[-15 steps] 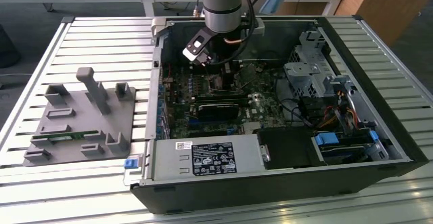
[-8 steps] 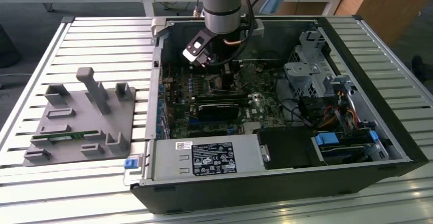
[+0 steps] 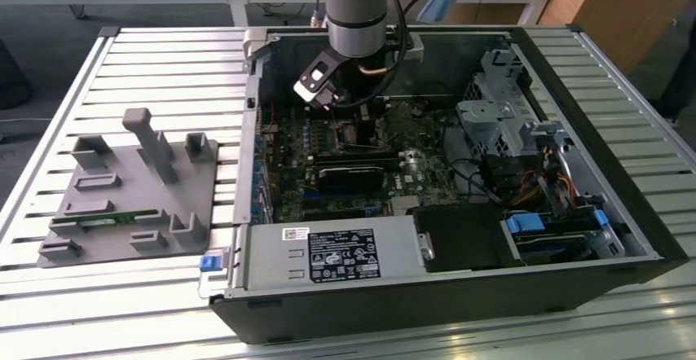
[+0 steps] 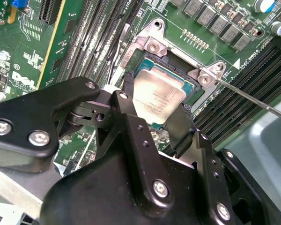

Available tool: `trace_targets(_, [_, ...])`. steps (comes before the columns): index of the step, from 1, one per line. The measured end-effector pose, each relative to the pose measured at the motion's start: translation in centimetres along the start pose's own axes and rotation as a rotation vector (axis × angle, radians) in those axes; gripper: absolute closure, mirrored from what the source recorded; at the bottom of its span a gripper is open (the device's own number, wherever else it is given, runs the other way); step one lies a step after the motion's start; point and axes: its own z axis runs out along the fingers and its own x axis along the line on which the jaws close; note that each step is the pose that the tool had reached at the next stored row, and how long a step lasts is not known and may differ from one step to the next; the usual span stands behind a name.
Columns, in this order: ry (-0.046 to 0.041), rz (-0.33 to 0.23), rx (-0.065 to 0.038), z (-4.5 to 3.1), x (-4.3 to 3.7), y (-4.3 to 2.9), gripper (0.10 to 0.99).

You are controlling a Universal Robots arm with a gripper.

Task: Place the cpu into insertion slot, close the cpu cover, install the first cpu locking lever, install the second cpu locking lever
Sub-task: 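Place the cpu into insertion slot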

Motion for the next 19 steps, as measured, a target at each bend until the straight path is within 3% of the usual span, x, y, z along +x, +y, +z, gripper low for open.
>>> trace_targets(9, [0.0004, 0.0, 0.0, 0.03, 0.01, 0.0, 0.561])
trace_targets(11, [0.0003, 0.0, 0.0, 0.03, 0.01, 0.0, 0.545])
trace_targets(12, [0.0002, 0.0, 0.0, 0.03, 0.01, 0.0, 0.482])
trace_targets(19, [0.0013, 0.0, 0.0, 0.04, 0.03, 0.0, 0.482])
